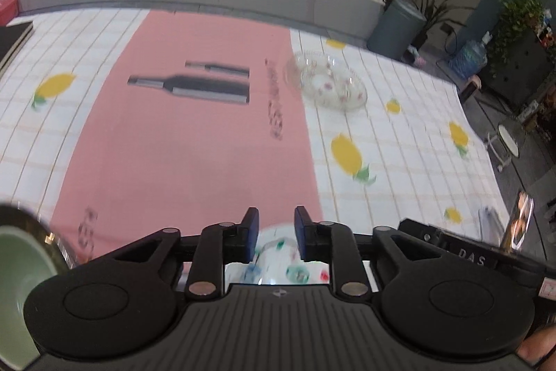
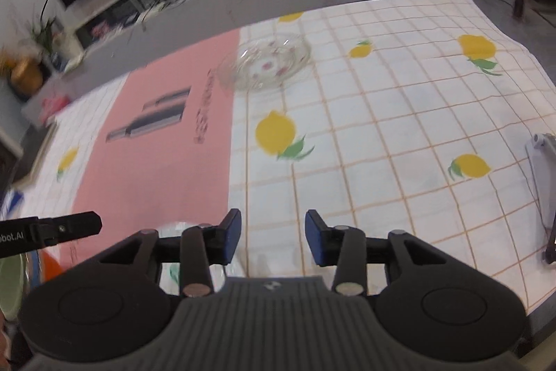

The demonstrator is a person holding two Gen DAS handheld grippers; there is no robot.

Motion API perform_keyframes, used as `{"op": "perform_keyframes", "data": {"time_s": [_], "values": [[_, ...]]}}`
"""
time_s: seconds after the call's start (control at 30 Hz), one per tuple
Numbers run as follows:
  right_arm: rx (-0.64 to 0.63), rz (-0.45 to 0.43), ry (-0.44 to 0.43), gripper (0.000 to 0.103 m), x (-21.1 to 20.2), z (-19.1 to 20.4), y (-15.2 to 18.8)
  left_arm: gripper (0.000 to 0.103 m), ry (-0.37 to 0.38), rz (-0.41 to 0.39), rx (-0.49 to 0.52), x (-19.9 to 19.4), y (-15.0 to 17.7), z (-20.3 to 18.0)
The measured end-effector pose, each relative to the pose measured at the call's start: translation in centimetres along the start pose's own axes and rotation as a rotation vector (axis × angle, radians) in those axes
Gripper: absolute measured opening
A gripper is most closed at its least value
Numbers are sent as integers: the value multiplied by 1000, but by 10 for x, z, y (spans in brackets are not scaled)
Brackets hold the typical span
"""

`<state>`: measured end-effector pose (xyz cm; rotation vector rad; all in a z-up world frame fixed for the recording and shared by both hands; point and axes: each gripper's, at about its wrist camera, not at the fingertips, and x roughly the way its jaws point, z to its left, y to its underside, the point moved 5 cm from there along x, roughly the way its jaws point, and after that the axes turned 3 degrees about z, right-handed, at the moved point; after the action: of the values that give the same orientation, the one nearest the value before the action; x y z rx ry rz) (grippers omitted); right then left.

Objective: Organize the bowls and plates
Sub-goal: 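Open both grippers and move them to the small dotted glass plate, then close both grippers on the small glass plate rim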

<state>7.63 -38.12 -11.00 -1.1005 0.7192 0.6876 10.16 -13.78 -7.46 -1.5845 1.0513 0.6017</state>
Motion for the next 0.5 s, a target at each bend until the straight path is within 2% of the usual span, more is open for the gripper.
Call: {"op": "perform_keyframes", "data": {"time_s": [0.1, 0.2, 0.3, 0.37, 0.4, 0.5], "values": [[-3, -27, 5, 42, 2, -4, -17, 33, -39, -30, 11, 5, -18, -7], [17, -52, 3, 44, 8, -12, -38, 33, -39, -42, 36, 13, -33, -17], [72, -61, -7, 47, 17, -22, -59, 36, -15, -42, 9, 25, -50, -23], [103, -69, -16, 47, 25, -27, -73, 46, 10, -45, -3, 36, -63, -27], [116, -74, -18, 47, 29, -29, -79, 48, 17, -50, -2, 41, -69, -30], [136, -80, -35, 47, 46, -35, -97, 49, 27, -61, -3, 59, -87, -35]]}}
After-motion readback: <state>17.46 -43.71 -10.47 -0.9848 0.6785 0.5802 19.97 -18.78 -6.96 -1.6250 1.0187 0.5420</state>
